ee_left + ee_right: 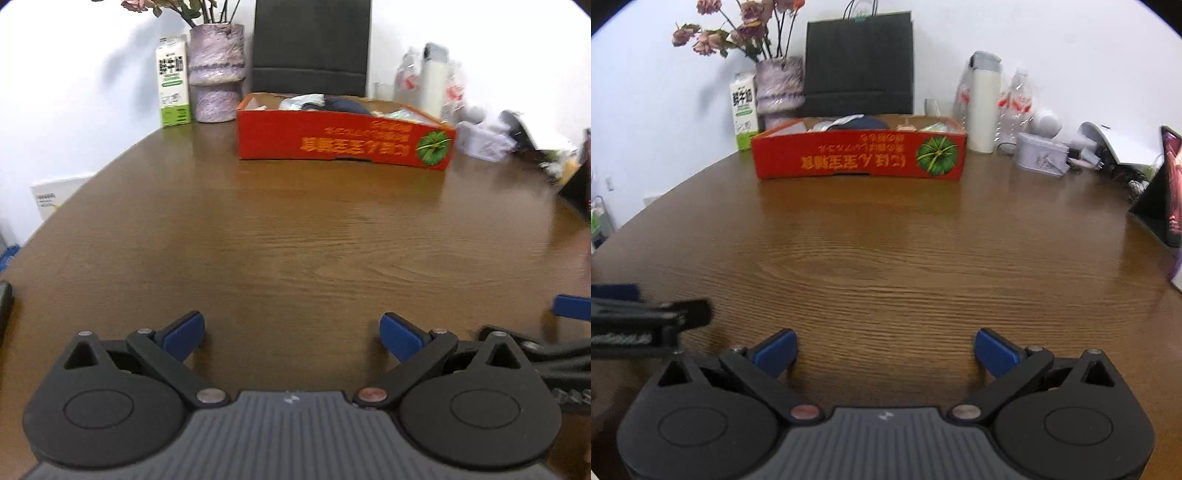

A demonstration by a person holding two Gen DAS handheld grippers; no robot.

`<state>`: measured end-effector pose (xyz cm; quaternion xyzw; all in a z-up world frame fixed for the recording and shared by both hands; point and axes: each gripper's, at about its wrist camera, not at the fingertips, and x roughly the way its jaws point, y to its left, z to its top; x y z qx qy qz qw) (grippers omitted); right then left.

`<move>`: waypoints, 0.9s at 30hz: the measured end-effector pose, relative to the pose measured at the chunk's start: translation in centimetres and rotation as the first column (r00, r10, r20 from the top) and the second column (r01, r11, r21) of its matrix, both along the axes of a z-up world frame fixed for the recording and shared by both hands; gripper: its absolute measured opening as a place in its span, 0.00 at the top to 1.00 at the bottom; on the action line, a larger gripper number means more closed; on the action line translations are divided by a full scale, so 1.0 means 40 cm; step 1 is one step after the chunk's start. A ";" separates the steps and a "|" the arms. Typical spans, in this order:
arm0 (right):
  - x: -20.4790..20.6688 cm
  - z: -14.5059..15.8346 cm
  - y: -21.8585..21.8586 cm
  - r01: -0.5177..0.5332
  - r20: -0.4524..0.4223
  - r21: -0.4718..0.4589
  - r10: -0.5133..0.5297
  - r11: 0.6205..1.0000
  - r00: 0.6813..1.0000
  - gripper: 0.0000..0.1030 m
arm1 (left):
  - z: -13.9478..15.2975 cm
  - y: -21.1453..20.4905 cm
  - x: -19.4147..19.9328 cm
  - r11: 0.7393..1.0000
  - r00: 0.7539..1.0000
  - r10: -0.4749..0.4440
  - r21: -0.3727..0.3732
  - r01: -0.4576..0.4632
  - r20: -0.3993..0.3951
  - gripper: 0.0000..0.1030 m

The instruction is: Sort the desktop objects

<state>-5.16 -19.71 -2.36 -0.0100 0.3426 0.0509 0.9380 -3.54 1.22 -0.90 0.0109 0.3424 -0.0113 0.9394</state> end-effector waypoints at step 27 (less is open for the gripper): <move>0.154 -0.003 -0.005 0.064 -0.004 0.000 -0.064 0.998 0.998 0.00 | -0.003 -0.017 0.101 1.000 1.000 -0.002 -0.004 0.002 -0.002 0.00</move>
